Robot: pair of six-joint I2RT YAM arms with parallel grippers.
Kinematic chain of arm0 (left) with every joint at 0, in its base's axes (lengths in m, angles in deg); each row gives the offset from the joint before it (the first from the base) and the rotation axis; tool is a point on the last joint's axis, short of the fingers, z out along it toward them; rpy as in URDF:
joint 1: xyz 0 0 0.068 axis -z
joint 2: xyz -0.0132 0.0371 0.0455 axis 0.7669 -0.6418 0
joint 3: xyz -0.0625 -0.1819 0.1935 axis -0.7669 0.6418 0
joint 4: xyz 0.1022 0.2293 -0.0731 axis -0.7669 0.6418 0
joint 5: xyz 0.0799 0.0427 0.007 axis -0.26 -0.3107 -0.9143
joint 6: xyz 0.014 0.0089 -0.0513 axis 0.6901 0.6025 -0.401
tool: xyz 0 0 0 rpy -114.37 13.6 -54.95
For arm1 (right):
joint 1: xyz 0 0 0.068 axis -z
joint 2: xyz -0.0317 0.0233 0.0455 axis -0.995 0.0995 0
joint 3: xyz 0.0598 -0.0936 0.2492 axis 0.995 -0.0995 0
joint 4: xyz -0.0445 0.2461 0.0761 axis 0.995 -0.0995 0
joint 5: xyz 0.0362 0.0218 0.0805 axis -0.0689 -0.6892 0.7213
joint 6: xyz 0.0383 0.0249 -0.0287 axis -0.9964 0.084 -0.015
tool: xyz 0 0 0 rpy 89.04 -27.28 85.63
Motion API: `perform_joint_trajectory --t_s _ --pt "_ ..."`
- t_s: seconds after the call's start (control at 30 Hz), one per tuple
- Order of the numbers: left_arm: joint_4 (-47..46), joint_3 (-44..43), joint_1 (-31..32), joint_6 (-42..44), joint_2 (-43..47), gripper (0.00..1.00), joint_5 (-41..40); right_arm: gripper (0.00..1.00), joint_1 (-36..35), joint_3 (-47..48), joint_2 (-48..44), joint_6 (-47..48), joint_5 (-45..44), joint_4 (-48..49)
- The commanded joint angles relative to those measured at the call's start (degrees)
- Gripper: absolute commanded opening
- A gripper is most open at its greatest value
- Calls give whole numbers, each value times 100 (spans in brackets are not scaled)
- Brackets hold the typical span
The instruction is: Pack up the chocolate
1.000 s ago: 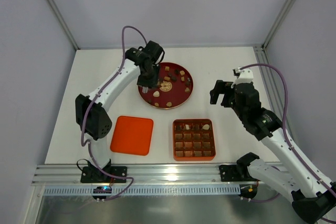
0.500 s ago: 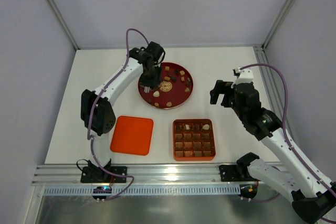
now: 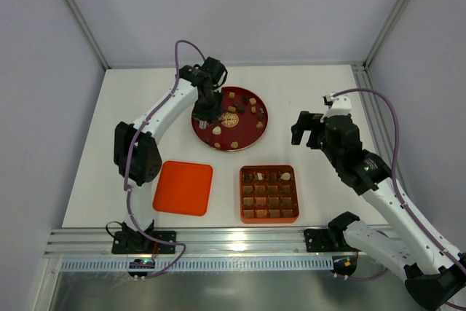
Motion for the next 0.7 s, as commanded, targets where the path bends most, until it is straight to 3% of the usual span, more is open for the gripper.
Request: perform_joint_trajectory --t_s 0.0,0.67 --pt "-87 -225 -32 77 -42 41 205 100 6 142 -66 33 -118 92" --pt "-25 -145 170 -117 353 35 636 100 -3 142 -5 -2 -110 135"
